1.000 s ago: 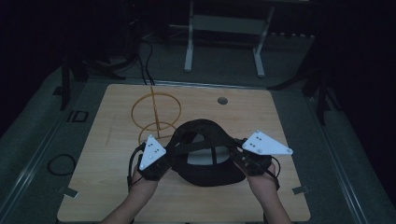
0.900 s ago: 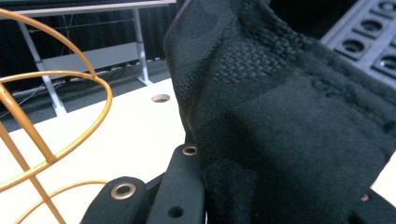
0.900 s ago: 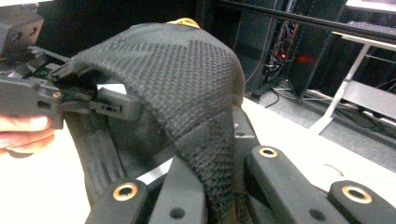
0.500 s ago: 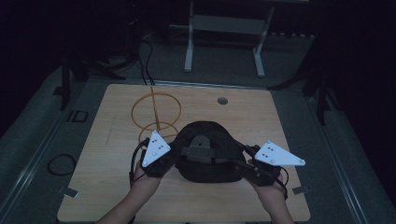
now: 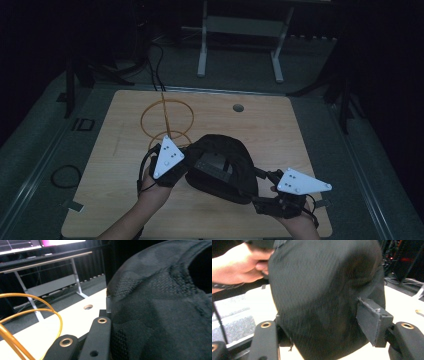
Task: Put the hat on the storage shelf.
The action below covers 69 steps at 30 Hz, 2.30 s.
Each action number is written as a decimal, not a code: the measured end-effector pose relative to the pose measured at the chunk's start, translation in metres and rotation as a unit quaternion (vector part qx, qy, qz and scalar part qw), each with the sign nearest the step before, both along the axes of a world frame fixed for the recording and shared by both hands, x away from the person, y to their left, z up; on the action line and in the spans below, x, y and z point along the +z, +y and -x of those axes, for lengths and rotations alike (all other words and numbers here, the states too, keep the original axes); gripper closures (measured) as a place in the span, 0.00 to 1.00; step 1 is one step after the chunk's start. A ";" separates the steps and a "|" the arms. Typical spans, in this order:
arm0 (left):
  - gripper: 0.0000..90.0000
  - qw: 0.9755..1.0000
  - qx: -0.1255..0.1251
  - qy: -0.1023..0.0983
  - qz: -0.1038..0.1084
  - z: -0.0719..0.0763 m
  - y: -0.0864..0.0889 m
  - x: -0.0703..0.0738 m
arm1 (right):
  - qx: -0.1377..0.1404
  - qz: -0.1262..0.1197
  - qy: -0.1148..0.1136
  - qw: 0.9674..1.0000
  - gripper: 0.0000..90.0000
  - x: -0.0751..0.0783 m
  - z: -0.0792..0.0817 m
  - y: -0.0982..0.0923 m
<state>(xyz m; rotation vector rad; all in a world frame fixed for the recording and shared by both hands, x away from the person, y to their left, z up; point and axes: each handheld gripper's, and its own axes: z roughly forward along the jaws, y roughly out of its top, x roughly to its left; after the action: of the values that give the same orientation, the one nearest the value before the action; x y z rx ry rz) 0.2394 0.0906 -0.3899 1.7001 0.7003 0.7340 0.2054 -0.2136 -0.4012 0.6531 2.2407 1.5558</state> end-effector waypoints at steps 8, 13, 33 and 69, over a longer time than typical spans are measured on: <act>0.99 0.997 -0.044 -0.036 0.043 -0.003 0.021 0.011 | 0.022 -0.022 -0.018 0.999 0.43 0.009 0.017 -0.025; 0.99 0.991 -0.111 -0.033 0.063 -0.009 0.035 0.011 | 0.009 -0.010 -0.049 0.999 0.47 0.017 0.013 -0.031; 0.99 0.955 -0.293 -0.025 0.047 -0.010 0.039 -0.001 | 0.125 0.041 -0.087 0.987 0.48 0.043 0.002 0.015; 0.74 0.971 -0.240 0.010 0.021 -0.011 0.039 -0.005 | 0.090 -0.021 -0.080 0.992 0.99 0.049 -0.006 0.009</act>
<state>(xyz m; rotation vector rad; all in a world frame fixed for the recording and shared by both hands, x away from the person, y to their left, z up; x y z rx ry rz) 0.2499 0.1300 -0.3947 1.7461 0.2922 0.3583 0.2110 -0.2043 -0.3519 0.3300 2.2018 1.6797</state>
